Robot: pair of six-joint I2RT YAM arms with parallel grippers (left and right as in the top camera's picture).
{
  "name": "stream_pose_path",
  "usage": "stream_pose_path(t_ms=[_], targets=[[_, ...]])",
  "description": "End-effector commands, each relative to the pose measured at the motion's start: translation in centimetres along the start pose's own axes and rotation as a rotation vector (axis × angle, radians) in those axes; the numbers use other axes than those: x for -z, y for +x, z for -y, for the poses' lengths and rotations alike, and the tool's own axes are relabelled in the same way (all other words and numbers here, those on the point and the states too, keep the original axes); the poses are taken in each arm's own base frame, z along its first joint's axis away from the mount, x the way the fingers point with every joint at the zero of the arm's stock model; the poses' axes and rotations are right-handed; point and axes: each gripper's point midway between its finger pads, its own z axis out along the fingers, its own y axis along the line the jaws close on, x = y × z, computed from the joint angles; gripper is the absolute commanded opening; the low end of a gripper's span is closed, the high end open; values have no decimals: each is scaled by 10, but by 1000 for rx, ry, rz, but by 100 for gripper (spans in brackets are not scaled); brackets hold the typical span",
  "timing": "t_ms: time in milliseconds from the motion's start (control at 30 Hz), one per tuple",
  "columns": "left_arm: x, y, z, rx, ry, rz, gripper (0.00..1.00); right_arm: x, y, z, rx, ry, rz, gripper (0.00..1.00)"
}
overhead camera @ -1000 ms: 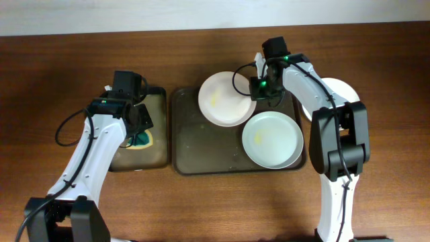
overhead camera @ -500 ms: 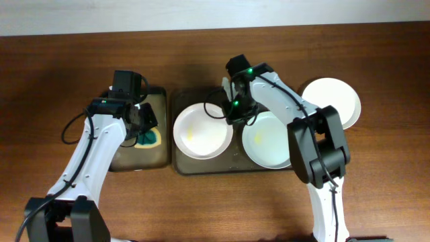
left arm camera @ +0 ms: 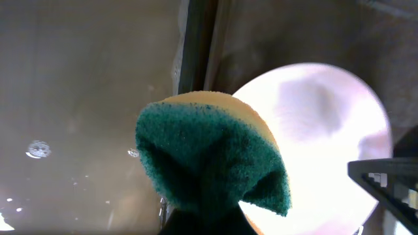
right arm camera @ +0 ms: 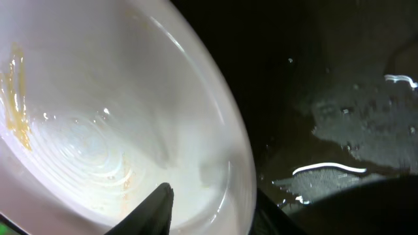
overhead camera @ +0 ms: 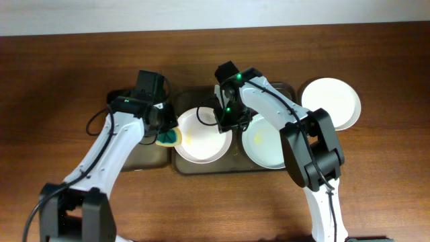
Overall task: Clean dirty plates on tray and stack at the side
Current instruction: 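Bring the sponge to the pink plate and scrub it with the left gripper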
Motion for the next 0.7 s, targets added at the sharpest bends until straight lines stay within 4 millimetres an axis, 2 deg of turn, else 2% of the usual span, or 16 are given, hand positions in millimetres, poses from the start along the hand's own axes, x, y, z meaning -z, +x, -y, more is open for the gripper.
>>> stream_pose_path(t_ms=[0, 167, 200, 267, 333, 400, 467, 500, 667], targets=[[-11, 3, 2, -6, 1, -32, 0, -7, 5, 3, -125, 8, -34, 38], [-17, 2, 2, -6, 1, -33, 0, -8, 11, 0, -206, 16, -55, 39], [-17, 2, 2, -6, 2, -31, 0, -8, 11, -1, -219, 18, -56, 44], [-17, 1, 4, -7, 11, -29, 0, -8, 11, -1, -243, 19, -56, 44], [-17, 1, 6, -7, 22, -30, 0, -8, 11, -1, -244, 18, -55, 36], [-18, 1, 10, -13, 32, -31, 0, -9, 11, -2, -243, 18, -55, 19], [-20, 3, 15, -23, 43, -35, 0, -9, 10, -2, -243, 18, -52, 7], [-22, 3, 17, -28, 44, -36, 0, -9, 10, -2, -242, 18, -53, 4], [-32, 6, 35, -72, 65, -27, 0, -9, 10, -2, -242, 18, -52, 4]])
